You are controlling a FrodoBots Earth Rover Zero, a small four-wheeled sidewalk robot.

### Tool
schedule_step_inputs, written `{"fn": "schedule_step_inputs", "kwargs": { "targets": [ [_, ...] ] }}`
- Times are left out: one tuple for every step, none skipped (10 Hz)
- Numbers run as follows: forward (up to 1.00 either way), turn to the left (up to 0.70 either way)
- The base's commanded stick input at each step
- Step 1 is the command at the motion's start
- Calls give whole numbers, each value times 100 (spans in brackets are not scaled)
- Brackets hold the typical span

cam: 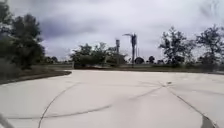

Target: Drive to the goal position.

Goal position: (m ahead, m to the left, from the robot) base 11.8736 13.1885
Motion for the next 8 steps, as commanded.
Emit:
{"fn": "schedule_step_inputs", "kwargs": {
  "targets": [
    [85, 0],
    [85, 0],
    [85, 0],
    [85, 0],
    [85, 0],
    [85, 0],
    [85, 0],
    [85, 0]
  ]
}}
